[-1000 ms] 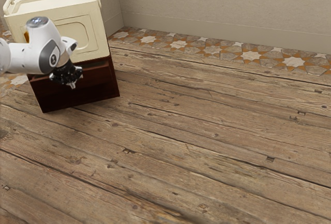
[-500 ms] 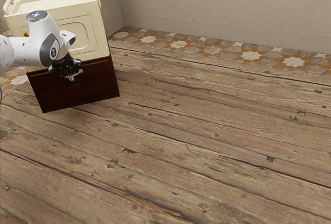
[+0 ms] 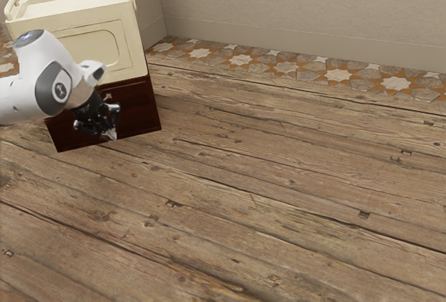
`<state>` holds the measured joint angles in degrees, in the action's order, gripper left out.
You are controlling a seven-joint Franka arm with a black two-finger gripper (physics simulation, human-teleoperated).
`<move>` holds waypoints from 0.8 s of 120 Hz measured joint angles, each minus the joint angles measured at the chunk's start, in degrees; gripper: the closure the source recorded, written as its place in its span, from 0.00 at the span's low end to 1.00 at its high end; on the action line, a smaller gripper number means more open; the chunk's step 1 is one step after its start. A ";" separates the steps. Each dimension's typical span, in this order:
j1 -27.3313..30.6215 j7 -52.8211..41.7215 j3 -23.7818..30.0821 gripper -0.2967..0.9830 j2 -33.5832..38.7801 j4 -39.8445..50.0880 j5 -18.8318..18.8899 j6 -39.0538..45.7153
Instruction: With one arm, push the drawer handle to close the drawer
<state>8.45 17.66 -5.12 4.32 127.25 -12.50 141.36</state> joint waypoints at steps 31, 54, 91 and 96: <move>-14.38 0.21 0.10 0.45 11.55 -8.65 5.97 -17.00; -18.24 -1.49 0.01 0.32 12.16 -16.13 14.85 -27.68; -18.90 -4.66 -0.68 0.25 12.54 -13.94 17.20 -33.94; -18.90 -4.98 -0.68 0.25 12.52 -13.73 17.27 -34.26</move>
<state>-10.45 12.68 -5.80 16.84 113.52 4.77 107.11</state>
